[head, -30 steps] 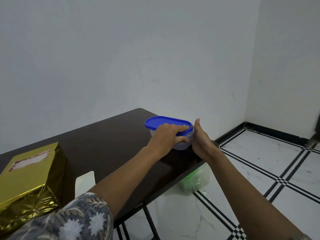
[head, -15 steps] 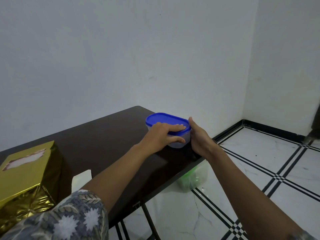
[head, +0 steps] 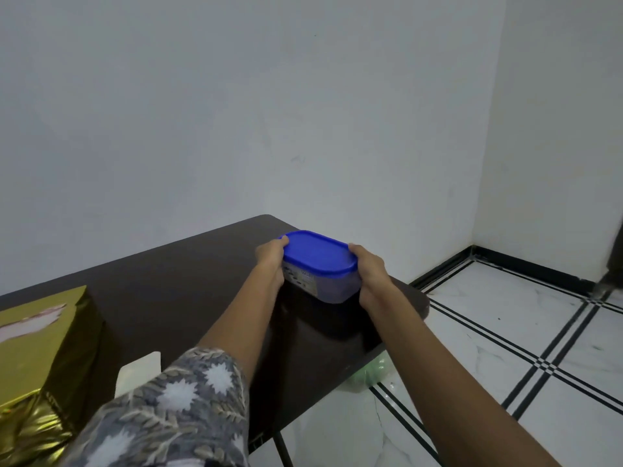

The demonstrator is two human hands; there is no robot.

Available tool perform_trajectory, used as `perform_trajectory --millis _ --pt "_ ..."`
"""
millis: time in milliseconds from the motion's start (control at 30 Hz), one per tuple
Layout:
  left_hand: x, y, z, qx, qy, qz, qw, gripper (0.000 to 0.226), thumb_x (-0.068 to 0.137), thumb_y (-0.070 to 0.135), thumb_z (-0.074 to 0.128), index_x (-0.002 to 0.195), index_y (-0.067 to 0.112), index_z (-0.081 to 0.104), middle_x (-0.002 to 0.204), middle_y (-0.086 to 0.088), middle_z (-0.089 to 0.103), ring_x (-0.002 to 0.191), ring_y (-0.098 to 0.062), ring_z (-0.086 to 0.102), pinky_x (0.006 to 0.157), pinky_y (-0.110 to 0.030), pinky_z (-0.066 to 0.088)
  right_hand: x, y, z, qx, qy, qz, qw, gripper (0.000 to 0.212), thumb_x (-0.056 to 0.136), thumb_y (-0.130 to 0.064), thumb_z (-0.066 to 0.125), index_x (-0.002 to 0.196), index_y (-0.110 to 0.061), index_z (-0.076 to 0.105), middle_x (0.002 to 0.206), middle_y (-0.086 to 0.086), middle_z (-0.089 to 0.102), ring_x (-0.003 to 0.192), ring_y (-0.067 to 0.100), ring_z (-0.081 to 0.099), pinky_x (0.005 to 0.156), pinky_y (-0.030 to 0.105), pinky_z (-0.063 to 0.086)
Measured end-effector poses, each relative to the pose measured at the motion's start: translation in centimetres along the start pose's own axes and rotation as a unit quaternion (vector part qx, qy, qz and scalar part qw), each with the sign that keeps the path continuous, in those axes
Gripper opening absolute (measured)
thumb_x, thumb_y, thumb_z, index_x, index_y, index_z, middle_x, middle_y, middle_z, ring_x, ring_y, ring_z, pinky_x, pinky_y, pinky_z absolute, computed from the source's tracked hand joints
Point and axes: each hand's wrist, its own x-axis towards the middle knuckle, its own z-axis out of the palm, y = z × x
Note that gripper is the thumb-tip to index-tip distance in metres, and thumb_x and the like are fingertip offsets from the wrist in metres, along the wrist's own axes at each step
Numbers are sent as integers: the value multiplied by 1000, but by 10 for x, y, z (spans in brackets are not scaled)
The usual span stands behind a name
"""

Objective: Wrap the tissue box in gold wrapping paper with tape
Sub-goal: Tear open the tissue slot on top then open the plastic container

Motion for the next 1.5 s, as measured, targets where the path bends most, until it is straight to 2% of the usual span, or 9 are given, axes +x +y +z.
perform_trajectory --millis 267,367,500,733,1000,1133,1267,1367,1500 --pt "10 -7 11 -22 110 27 993 28 93 21 54 111 0 60 72 -3 57 59 -16 51 60 -31 46 3 0 21 8 57 4 998 15 97 -20 48 94 -7 55 81 3 55 65 11 49 56 20 38" --pt "-7 -18 17 -16 85 62 994 48 97 24 44 142 8 35 128 -10 54 103 -26 57 84 -35 45 0 -3 22 10 39 10 999 17 97 -21 46 95 -8 55 85 5 57 69 13 50 58 22 39" --pt "-37 -39 22 0 71 108 992 69 99 21 42 152 22 -2 159 -5 6 145 -27 13 114 -41 22 -6 -1 23 18 17 20 999 19 96 -21 47 86 -8 56 76 4 56 66 16 51 54 24 41" --pt "-44 -28 13 36 125 96 987 59 97 13 34 152 22 12 152 -7 32 131 -30 41 106 -42 38 -16 -2 32 28 24 35 999 20 93 -19 47 76 -10 54 91 9 59 79 23 55 67 31 46" --pt "-55 -22 -1 107 55 98 988 60 102 33 30 152 22 -1 157 -5 19 139 -29 30 109 -41 29 -27 0 30 -14 -1 12 1000 23 99 -27 39 100 -8 52 90 7 56 66 14 50 54 23 38" --pt "-60 -20 -11 109 49 89 989 69 100 41 34 151 21 -8 159 -7 -7 143 -32 19 112 -42 24 -24 3 25 -27 -36 16 999 53 99 -47 31 125 -6 51 116 11 59 103 24 57 85 30 46" --pt "-64 5 -48 153 37 125 980 75 95 38 50 152 18 5 158 -9 10 141 -30 25 112 -43 28 -30 0 31 -15 114 -107 988 54 99 -48 32 128 -6 47 115 7 54 109 20 50 96 33 39" --pt "-78 50 -113 256 -9 201 946 73 88 33 63 147 16 25 151 -8 32 131 -26 41 107 -43 38 -58 -8 62 -95 185 -296 932 37 99 -31 41 124 -6 51 129 8 51 125 22 43 105 32 33" --pt "-144 113 -259 387 147 342 844 64 84 30 70 139 15 42 145 -2 42 127 -18 45 103 -31 37 -138 2 146 -62 -40 -352 933 32 100 -23 41 128 -10 46 134 1 44 122 9 40 93 15 29"
